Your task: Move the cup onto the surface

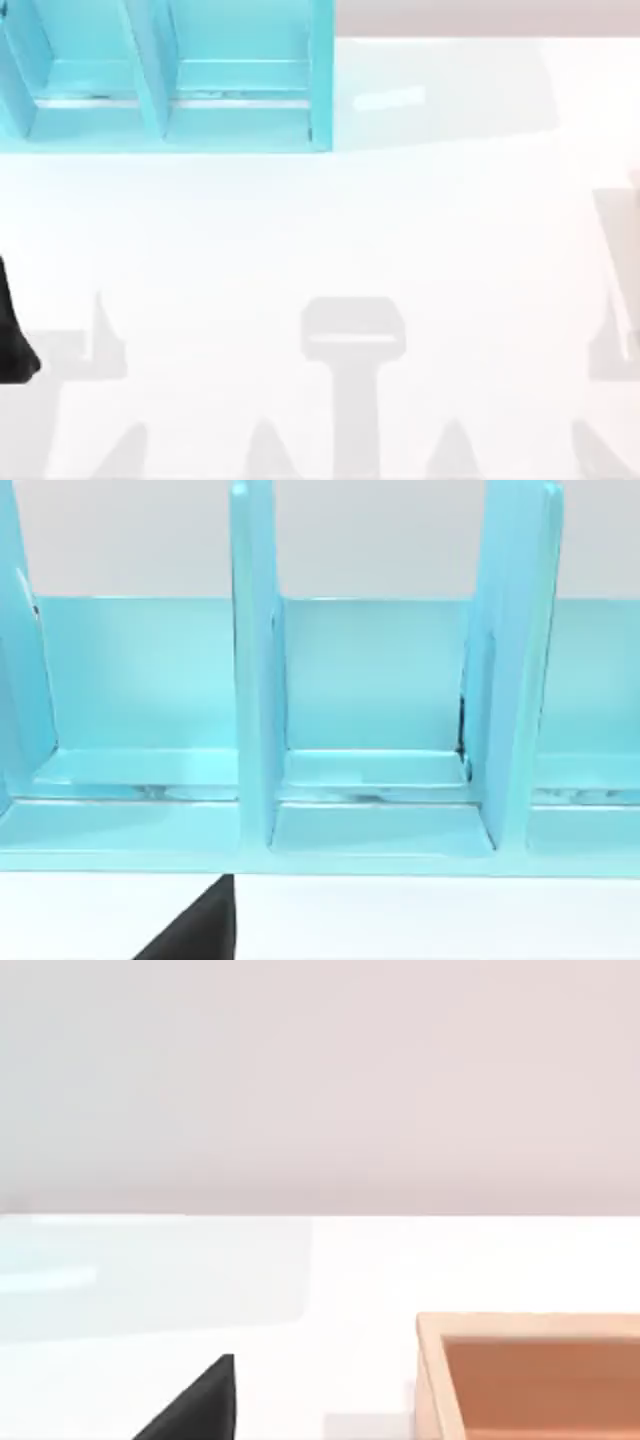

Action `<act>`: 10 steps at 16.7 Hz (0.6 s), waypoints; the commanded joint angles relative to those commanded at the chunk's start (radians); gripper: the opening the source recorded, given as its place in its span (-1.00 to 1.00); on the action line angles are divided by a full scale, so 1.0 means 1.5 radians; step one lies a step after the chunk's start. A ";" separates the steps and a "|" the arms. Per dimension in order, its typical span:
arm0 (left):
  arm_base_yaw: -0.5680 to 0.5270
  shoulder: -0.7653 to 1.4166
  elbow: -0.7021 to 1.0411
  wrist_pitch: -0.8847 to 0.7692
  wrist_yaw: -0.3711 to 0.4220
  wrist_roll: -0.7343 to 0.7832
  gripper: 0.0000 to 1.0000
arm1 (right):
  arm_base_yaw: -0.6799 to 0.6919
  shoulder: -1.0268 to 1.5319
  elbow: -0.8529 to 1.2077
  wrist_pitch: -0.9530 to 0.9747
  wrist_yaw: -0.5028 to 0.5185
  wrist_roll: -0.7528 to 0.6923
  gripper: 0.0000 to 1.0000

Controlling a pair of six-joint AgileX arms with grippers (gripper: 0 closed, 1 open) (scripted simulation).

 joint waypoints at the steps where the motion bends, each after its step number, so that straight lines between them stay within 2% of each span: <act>1: 0.000 0.000 0.000 0.000 0.000 0.000 1.00 | 0.000 0.000 0.000 0.000 0.000 0.000 1.00; 5: 0.000 0.000 0.000 0.000 0.000 0.000 1.00 | -0.017 0.041 0.034 -0.032 0.000 -0.016 1.00; 10: 0.000 0.000 0.000 0.000 0.000 0.000 1.00 | -0.090 0.224 0.185 -0.178 -0.001 -0.090 1.00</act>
